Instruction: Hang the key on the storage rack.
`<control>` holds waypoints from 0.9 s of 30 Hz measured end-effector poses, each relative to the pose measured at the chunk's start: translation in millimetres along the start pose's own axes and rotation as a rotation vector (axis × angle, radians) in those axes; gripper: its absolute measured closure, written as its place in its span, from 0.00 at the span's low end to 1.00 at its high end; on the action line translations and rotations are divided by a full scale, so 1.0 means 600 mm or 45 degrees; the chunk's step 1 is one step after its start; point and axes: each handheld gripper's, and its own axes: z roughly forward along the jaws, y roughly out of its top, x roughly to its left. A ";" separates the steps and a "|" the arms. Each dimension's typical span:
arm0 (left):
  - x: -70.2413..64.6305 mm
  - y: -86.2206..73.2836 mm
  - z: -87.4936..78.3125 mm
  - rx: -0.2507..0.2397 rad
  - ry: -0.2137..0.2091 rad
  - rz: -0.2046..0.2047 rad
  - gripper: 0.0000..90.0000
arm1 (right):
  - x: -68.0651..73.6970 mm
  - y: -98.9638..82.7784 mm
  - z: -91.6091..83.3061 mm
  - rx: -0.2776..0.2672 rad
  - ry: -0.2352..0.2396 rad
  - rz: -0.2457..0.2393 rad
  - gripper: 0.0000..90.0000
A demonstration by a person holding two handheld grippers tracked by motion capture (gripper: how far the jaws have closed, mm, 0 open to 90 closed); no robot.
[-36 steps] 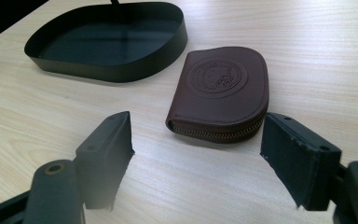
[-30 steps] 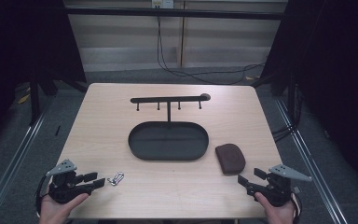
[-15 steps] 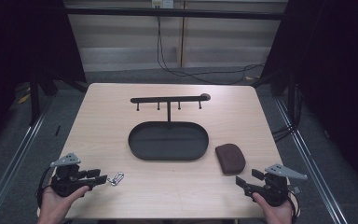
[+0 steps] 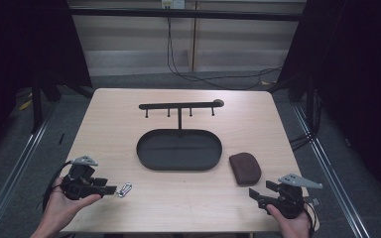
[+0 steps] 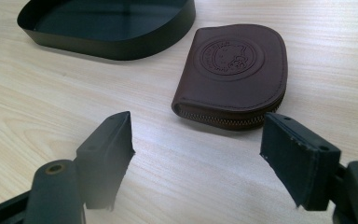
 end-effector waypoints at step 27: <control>-0.006 0.095 0.049 0.450 0.035 0.026 0.57 | 0.000 0.000 0.002 0.014 0.014 -0.003 0.29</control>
